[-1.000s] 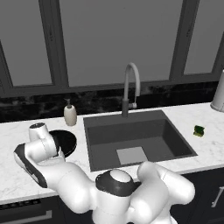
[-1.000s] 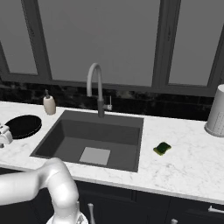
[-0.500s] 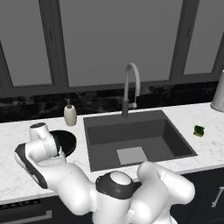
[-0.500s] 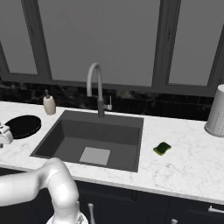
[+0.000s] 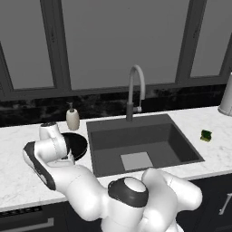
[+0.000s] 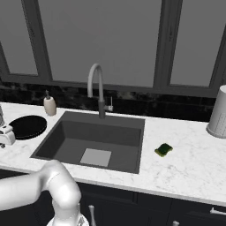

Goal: Pick the pan and sponge and place them into the sink. Then turn on the water.

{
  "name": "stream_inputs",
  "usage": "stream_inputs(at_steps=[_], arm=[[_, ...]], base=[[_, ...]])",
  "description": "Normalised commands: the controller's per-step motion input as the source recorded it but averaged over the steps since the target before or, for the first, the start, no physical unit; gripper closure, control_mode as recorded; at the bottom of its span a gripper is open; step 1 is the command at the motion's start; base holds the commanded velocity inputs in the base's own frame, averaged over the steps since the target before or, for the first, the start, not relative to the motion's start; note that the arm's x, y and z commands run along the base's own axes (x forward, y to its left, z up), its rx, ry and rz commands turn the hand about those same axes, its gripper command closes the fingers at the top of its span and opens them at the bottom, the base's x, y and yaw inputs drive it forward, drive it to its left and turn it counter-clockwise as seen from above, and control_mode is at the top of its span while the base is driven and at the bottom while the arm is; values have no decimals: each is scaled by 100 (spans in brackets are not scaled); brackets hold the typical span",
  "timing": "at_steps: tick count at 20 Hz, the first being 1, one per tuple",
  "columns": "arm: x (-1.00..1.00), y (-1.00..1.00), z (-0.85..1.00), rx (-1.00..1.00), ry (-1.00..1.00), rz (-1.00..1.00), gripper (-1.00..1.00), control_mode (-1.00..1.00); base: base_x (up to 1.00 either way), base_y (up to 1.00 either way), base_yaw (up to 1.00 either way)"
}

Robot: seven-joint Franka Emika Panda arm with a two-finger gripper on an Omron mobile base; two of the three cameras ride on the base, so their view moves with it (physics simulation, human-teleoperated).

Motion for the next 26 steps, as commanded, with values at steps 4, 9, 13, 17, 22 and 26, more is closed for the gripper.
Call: stream_inputs(at_steps=[4, 9, 13, 17, 22, 26], arm=[[-14, -43, 12, 0, 0, -18, 100, -100], [-19, -49, 6, 0, 0, -16, 100, -100], [-1, -58, 14, 0, 0, -12, 100, -100], [0, -45, 20, 0, 0, -7, 100, -100], [2, -38, 5, 0, 0, -5, 100, -100], [0, -53, 0, 0, 0, -12, 100, -100]], base=[[0, 0, 0], [0, 0, 0], [0, 0, 0], [0, 0, 0], [0, 0, 0], [0, 0, 0]])
